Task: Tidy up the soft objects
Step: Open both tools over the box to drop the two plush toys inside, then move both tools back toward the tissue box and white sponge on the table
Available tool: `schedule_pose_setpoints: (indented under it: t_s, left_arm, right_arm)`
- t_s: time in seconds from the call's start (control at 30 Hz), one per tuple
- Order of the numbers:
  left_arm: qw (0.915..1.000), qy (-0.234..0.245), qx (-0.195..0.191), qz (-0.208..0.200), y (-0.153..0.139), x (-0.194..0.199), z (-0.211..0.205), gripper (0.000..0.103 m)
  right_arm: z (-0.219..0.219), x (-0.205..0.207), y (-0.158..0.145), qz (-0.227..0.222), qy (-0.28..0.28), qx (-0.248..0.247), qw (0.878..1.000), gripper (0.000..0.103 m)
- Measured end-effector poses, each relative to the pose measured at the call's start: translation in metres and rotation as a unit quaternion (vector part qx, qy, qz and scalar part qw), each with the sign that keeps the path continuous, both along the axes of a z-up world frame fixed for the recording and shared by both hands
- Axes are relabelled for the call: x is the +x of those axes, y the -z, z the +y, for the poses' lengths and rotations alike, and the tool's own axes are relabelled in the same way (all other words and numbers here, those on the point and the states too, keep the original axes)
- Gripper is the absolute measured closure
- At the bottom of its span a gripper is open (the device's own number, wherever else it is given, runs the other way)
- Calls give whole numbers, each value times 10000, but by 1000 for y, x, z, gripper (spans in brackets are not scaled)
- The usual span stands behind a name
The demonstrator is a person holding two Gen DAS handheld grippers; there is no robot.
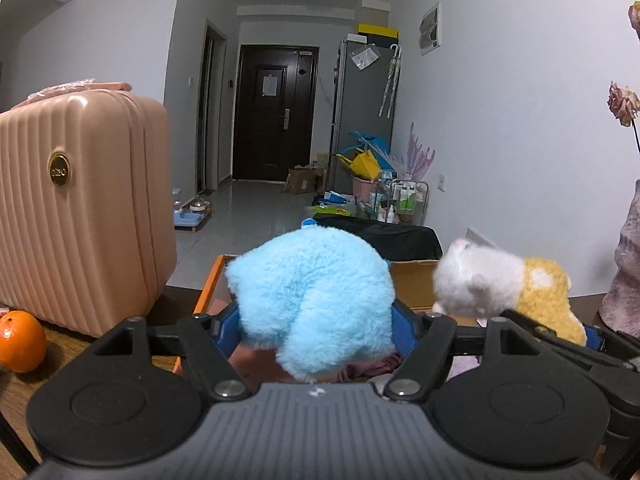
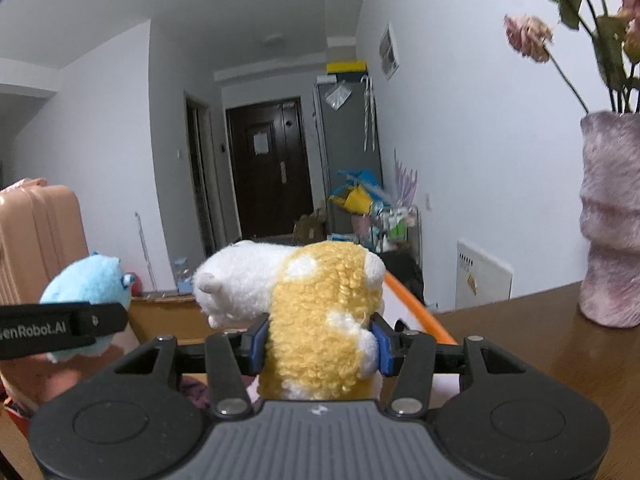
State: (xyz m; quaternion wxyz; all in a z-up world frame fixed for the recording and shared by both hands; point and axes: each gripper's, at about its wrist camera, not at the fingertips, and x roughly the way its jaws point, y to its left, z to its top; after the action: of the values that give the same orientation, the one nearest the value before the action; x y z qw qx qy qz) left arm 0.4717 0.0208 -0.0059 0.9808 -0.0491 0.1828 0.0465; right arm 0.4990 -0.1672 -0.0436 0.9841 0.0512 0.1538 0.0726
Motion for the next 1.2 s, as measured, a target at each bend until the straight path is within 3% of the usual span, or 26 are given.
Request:
schedule_pose_setpoints:
  t_s: [0.07, 0.13, 0.2, 0.33, 0.6, 0.83, 1.2]
  left_arm:
    - [10000, -14, -29, -25, -1, -3, 1, 16]
    - [9999, -130, -34, -85, -2, -6, 1, 2]
    - [9996, -213, -24, -156, -3, -10, 1, 0]
    - [9993, -341, -15, -146, -3, -11, 3, 0]
    - [9989, -405, -5, -248, -11, -24, 11, 0]
    - [9983, -269, -85, -511, -28, -59, 18, 0]
    - [9979, 112, 288, -566, -24, -116, 10, 0]
  right_arm:
    - [-1, 2, 1, 66, 13, -30, 10000, 47]
    - [-2, 1, 0, 20, 75, -45, 10000, 26]
    - [-4, -2, -2, -49, 140, -9, 9999, 12]
    - [-10, -5, -3, -134, 344, 24, 9993, 0]
    - [-16, -15, -4, -276, 503, 58, 9983, 0]
    - [-20, -44, -12, -540, 477, 32, 9974, 0]
    - [-26, -101, -17, -708, 41, -278, 9971, 0]
